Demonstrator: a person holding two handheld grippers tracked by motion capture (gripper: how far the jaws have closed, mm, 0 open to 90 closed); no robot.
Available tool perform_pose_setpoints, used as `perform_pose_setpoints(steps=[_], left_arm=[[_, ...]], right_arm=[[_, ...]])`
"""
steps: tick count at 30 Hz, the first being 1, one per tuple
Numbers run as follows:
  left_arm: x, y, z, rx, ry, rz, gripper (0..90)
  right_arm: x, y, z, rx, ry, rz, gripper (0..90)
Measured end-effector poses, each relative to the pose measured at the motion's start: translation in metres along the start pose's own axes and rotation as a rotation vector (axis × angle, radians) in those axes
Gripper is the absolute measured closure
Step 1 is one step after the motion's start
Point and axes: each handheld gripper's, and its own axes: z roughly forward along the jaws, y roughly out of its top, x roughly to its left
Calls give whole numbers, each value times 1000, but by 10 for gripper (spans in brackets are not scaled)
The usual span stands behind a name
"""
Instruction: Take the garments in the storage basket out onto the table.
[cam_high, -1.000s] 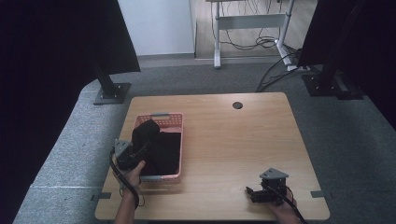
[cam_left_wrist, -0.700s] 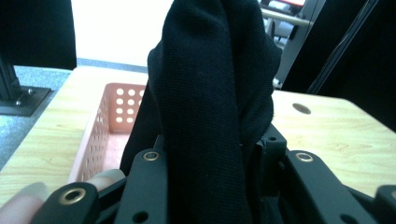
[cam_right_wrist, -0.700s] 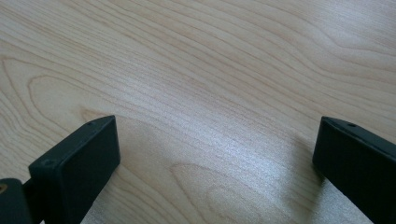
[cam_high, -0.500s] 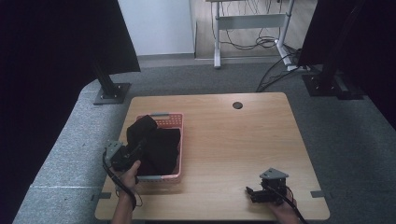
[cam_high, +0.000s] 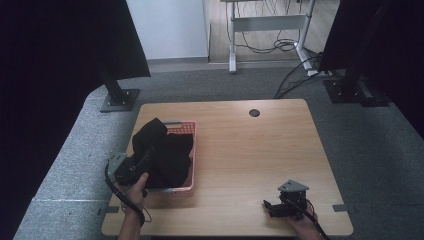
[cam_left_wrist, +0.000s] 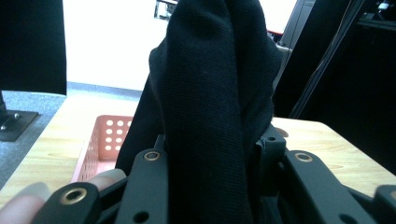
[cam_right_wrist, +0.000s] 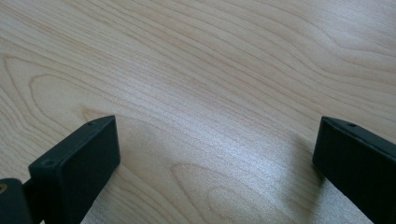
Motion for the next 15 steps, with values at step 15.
perform_pose_setpoints(steps=[15], left_arm=[[-8,7,-9,-35,-23,14,653]], right_arm=[[0,0,0,-1,1,-2,2]])
